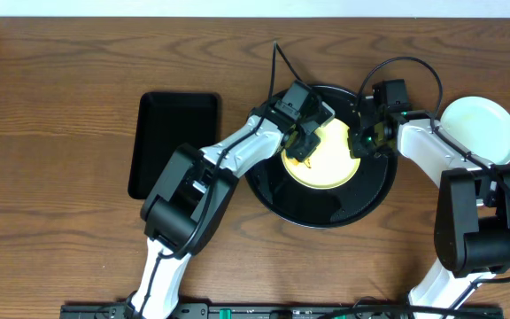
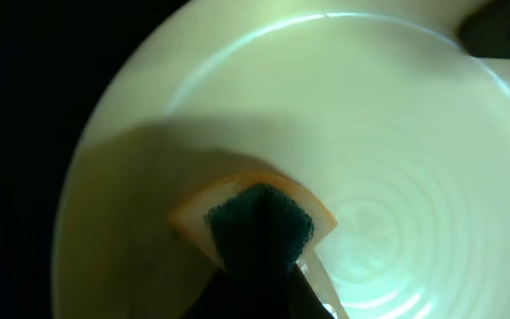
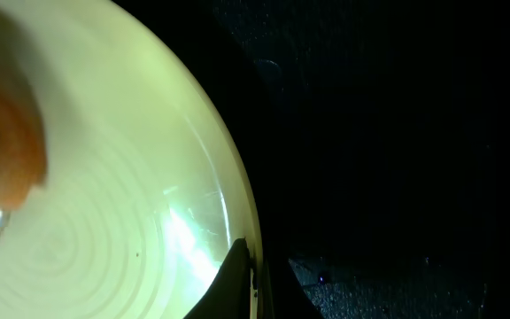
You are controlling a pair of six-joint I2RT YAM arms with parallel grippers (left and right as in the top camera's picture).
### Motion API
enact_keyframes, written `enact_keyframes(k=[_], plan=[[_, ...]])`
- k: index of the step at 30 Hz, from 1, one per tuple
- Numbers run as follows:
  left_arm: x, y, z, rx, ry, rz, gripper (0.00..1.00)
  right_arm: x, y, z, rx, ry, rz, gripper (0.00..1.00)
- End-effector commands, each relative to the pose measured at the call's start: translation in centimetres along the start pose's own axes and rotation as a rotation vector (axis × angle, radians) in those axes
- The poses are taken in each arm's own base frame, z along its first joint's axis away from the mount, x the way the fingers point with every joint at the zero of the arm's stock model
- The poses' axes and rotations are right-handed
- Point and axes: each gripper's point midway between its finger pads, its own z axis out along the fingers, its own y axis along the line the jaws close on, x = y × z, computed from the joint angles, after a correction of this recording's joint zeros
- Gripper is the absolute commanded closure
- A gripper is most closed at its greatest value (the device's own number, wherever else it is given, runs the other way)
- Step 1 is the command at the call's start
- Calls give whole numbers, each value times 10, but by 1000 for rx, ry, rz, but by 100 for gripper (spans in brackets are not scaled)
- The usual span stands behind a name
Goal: Clean dirty plates on tray and stack at the side
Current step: 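Scrub the yellow plate held by the right gripper with the sponge, then carry the sponge back into the black tray with the left gripper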
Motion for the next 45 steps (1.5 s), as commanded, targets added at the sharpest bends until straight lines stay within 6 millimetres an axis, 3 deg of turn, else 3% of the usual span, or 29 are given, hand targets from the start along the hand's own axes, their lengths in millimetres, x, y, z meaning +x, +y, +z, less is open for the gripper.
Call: enact_keyframes(k=[1, 7, 13, 18, 21, 25, 30, 32, 36, 39, 41, 45], plan=[[76, -26, 35, 138, 187, -36, 93, 20, 2, 13, 2, 61, 0, 99], [92, -47, 35, 256, 207, -72, 93, 20, 2, 13, 2, 61, 0, 99], [85, -65, 31, 360, 177, -99, 92, 20, 2, 13, 2, 62, 0, 99], [79, -64, 32, 356, 162, -154, 92, 20, 2, 13, 2, 62, 0, 99], [61, -76, 29, 443, 102, -195, 93, 20, 2, 13, 2, 62, 0, 99], [23, -89, 16, 591, -26, -259, 93, 20, 2, 13, 2, 62, 0, 99], [-48, -68, -26, 760, -261, -377, 92, 20, 2, 13, 2, 62, 0, 99], [-87, -48, -68, 834, -414, -402, 93, 20, 2, 13, 2, 62, 0, 99], [-128, -14, -145, 887, -635, -387, 92, 20, 2, 13, 2, 62, 0, 99], [-136, 11, -195, 867, -731, -369, 93, 20, 2, 13, 2, 62, 0, 98], [-130, 32, -221, 850, -749, -370, 93, 20, 2, 13, 2, 62, 0, 89], [-102, 75, -236, 842, -697, -465, 93, 20, 2, 13, 2, 61, 0, 70]])
